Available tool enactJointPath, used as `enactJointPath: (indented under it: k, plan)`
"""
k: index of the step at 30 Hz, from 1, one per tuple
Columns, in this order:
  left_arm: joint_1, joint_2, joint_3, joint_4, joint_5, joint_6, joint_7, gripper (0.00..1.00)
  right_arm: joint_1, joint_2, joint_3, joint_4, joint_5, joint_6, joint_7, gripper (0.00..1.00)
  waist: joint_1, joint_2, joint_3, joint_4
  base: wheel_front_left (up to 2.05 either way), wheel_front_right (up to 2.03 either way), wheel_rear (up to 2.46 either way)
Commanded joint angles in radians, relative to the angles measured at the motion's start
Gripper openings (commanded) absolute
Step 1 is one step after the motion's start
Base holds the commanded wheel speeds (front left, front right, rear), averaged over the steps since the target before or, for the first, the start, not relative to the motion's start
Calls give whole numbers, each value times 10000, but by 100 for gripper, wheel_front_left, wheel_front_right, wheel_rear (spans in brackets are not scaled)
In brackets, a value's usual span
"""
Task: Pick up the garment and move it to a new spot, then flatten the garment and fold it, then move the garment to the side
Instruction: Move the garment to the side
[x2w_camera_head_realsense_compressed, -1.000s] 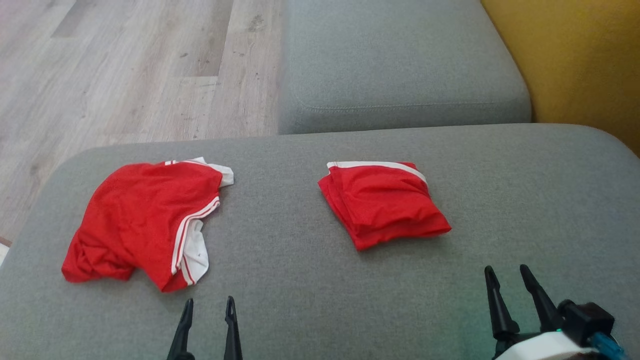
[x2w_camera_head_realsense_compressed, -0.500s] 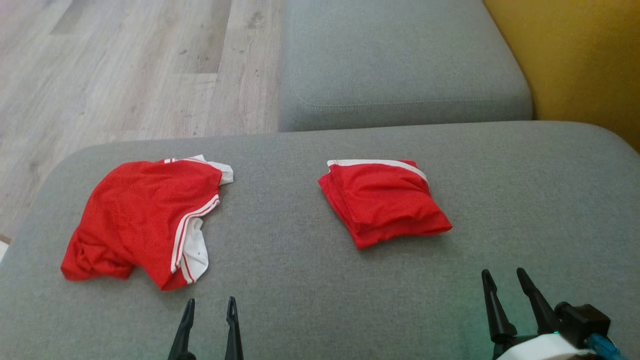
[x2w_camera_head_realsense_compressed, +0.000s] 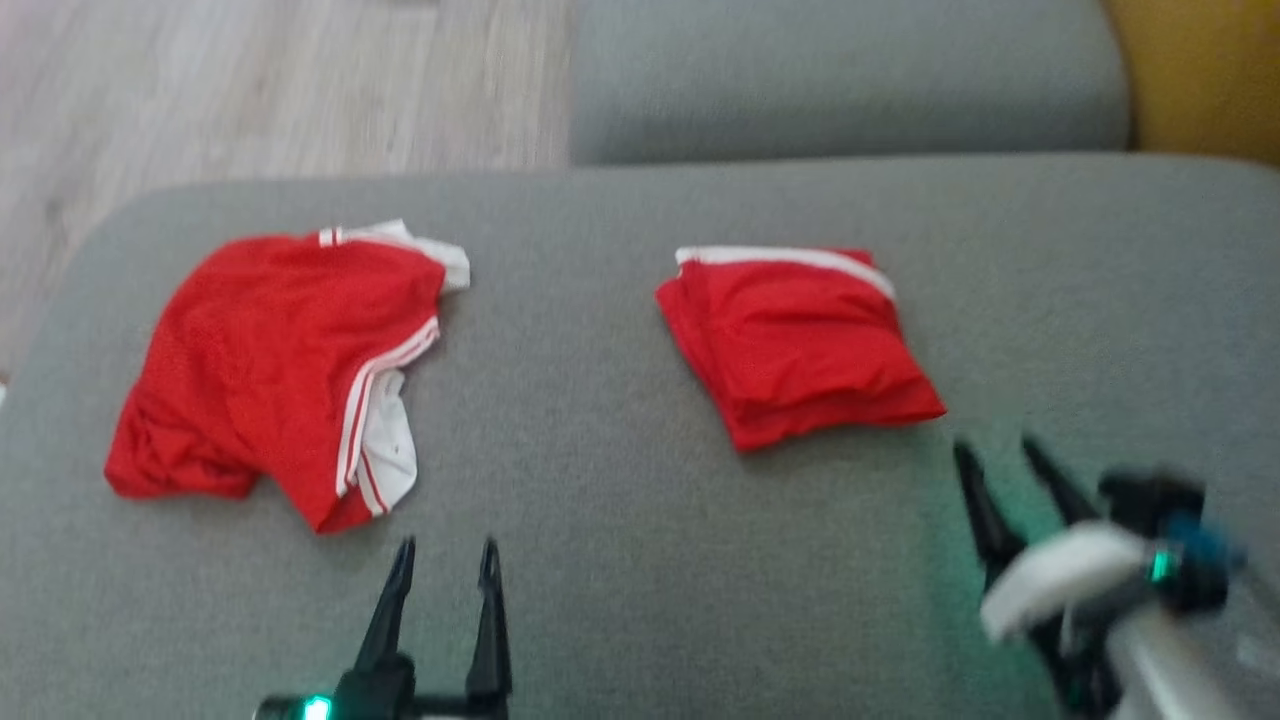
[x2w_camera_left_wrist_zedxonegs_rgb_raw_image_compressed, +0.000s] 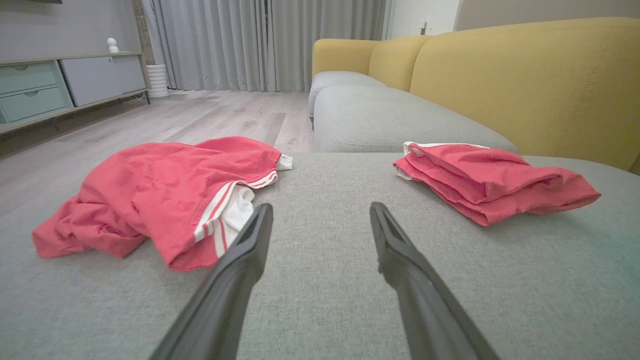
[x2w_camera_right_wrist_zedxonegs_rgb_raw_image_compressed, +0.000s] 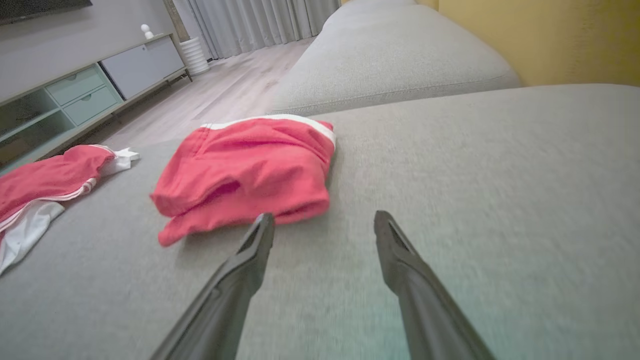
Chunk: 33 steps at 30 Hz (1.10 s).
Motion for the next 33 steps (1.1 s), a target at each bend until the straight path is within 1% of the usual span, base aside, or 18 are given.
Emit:
enactJointPath:
  k: [1,6,11,16,19,20,21,22,24,27,33]
  plan:
    - [-679,-59,191,-351,-37,-29,-95,100,-921,-321,197,-214,130,-7,237,100,-1,0,615,196,0,0,0]
    - [-1325,-60,-89,-365,-124,-17,-95,100,-2690,-634,102,269,1169,-7,1578,100,-1,0,1331,409,0,0,0]
    - [-1859,-60,-424,-292,-233,9,-95,100,-4141,-864,-108,1193,2122,-7,2768,100,-1,0,1778,654,0,0,0]
    - [-2212,-60,-641,-205,-346,55,-95,100,-5022,-931,121,2319,2580,-7,3735,100,-1,0,2045,863,0,0,0]
    - [-2315,-60,-738,-119,-405,62,-95,100,-5098,-907,454,2769,2880,-7,4170,100,-1,0,2066,988,0,0,0]
    - [-2341,-60,-741,-116,-430,90,-95,100,-5070,-898,570,2789,3026,-7,4228,71,-1,0,2069,1008,0,0,0]
    - [-2363,-60,-738,-122,-453,120,-95,100,-5029,-888,653,2751,3237,-7,4234,31,-1,0,2074,1013,0,0,0]
    - [-2374,-60,-728,-128,-471,147,-95,100,-4973,-888,761,2675,3480,-7,4267,0,-1,0,2076,999,0,0,0]
    - [-2360,-60,-695,-146,-493,194,-95,100,-4894,-1024,981,2473,3785,-7,4183,0,-1,0,2088,897,0,0,0]
    - [-2357,-60,-665,-144,-461,186,-95,100,-4906,-1452,1328,2229,3815,-7,3877,0,-1,0,2152,671,0,0,0]
    - [-2506,-60,-474,-214,-277,115,-95,100,-5284,-2661,1699,1968,3613,-7,3640,0,-1,0,2562,-87,0,0,0]
